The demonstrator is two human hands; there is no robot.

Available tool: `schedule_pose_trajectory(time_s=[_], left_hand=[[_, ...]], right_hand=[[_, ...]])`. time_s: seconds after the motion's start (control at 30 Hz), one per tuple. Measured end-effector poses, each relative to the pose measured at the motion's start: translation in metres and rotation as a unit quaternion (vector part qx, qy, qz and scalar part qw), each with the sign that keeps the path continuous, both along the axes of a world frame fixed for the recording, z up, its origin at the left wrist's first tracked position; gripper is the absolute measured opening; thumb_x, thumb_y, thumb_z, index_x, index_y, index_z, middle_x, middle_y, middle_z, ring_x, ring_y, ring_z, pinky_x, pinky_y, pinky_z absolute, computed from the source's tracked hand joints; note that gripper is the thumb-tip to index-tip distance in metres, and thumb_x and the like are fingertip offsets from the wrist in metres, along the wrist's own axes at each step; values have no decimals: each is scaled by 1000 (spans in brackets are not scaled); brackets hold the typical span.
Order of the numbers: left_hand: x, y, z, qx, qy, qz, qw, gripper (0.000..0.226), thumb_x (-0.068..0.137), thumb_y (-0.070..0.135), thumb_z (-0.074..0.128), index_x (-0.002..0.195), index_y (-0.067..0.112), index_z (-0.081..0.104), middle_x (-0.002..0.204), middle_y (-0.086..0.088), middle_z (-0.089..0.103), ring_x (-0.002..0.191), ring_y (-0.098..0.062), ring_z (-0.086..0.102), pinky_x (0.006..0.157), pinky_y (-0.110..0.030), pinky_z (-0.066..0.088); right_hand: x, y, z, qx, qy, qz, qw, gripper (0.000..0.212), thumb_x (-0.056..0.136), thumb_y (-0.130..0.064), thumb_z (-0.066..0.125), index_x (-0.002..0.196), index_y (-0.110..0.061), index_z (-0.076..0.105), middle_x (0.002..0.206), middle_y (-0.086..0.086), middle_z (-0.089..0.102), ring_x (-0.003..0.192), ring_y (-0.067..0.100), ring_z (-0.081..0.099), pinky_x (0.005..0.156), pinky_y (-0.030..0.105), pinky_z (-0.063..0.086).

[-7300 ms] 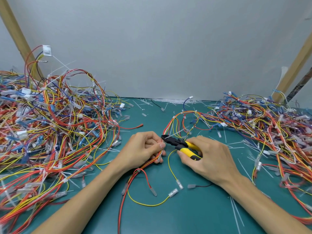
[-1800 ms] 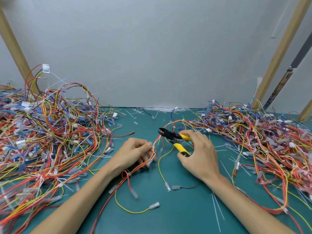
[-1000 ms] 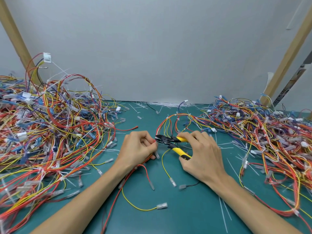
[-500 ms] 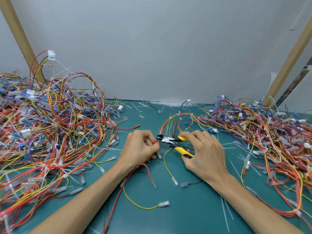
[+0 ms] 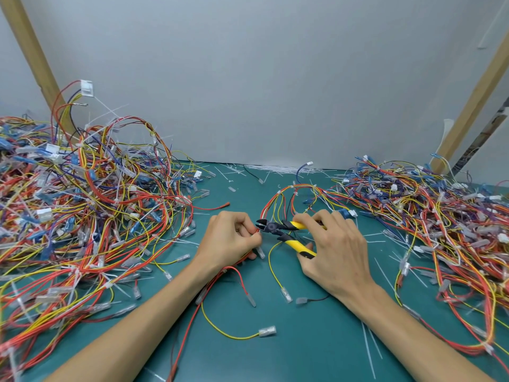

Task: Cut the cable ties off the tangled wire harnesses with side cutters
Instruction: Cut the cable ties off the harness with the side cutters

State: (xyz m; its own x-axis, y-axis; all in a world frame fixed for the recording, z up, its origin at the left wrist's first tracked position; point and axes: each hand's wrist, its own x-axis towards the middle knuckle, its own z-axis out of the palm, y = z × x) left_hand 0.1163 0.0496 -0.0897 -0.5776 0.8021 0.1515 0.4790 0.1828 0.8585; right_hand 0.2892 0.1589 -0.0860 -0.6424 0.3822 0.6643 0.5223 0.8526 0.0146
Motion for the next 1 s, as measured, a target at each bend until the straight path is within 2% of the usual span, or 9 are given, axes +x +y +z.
schedule_pose_trajectory(time_s=[0.37, 0.63, 0.83, 1.0], left_hand=[[1, 1, -2, -2, 1, -3, 1000, 19, 77, 4, 66, 63, 14, 58, 54, -1, 69, 48, -12, 68, 42, -15, 46], [0, 0, -1, -3, 3, -14, 1000, 17, 77, 4, 65, 64, 13, 59, 55, -3, 69, 48, -14, 68, 42, -18, 48], [0, 0, -2, -2, 7, -20, 1000, 16, 77, 4, 65, 65, 12, 59, 56, -3, 70, 49, -15, 69, 43, -19, 48], [0, 0, -3, -4, 14, -23, 1000, 16, 77, 5, 66, 65, 13, 59, 56, -2, 70, 49, -14, 69, 44, -20, 50]], right_hand=[[0, 2, 0, -12, -15, -11, 1000, 49, 55, -17, 73, 102, -30, 67, 75, -6, 55, 69, 23, 54, 56, 30, 42], [0, 3, 0, -15, -14, -13, 1000, 48, 53, -14, 69, 99, -30, 67, 70, -6, 53, 67, 22, 55, 50, 26, 39], [0, 0, 2, -19, -30, -18, 999, 36, 56, -18, 70, 90, -30, 67, 66, -4, 53, 62, 22, 59, 42, 25, 34], [1, 3, 3, -32, -56, -29, 998, 38, 51, -21, 68, 88, -28, 66, 60, -3, 52, 55, 27, 57, 42, 23, 31]])
